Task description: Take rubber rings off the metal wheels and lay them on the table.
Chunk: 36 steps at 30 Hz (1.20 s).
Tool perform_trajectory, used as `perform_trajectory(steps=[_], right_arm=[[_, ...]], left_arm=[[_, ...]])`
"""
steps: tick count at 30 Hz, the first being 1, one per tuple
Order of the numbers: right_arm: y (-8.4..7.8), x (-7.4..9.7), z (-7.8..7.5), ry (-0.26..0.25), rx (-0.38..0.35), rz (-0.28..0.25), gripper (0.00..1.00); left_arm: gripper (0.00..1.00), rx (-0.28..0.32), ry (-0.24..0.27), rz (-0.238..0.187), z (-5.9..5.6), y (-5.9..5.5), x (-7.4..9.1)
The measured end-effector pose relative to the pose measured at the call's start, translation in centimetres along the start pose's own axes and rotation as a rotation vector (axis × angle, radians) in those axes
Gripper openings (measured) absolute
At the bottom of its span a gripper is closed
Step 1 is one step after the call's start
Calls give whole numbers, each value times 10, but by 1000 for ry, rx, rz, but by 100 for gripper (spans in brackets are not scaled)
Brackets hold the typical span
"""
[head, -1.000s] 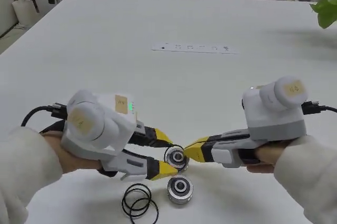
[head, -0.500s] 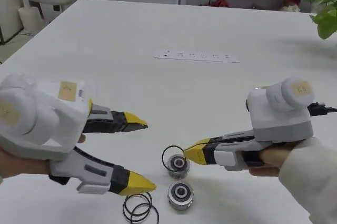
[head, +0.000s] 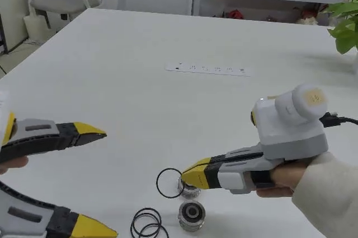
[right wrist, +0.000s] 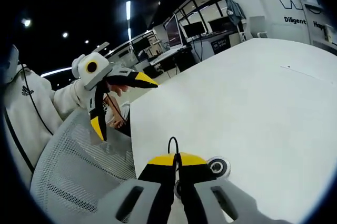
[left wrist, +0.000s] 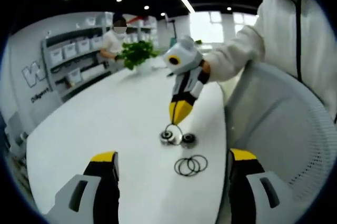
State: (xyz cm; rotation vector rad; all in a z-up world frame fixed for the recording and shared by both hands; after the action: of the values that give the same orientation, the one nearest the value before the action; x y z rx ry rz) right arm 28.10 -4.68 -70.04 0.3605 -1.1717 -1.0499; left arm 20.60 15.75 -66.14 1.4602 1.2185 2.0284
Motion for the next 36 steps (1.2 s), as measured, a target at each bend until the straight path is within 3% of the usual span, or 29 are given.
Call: perform_trajectory(steps=[8, 20, 25, 28, 36], right_arm=[[-6, -8, 8, 31, 6, 43, 0], [-19, -26, 16, 73, 11, 126, 0], [-27, -37, 13, 60, 16, 174, 0], [-31, -42, 11, 23, 27, 193, 0], [-29, -44, 7, -9, 47, 199, 0]], left_arm=[[93, 83, 53, -14, -11, -15, 19], [96, 150, 100, -19, -19, -30, 26], [96, 163, 113, -19, -19, -33, 27], [95, 185, 116, -29, -20, -36, 28], [95, 217, 122, -34, -23, -43, 28]])
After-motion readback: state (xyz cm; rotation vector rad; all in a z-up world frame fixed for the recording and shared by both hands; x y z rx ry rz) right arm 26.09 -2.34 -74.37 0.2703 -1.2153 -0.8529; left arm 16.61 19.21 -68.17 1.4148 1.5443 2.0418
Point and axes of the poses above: the centre of the closed fingertips' face, and the gripper's own axes: x roughly backward along the fingers, z roughly to its left, y roughly out of its top, the point moved 8 cm from there along x, roughly backward along the fingers, and after that the axes turned 8 degrees about z, right-handed, at the moved point
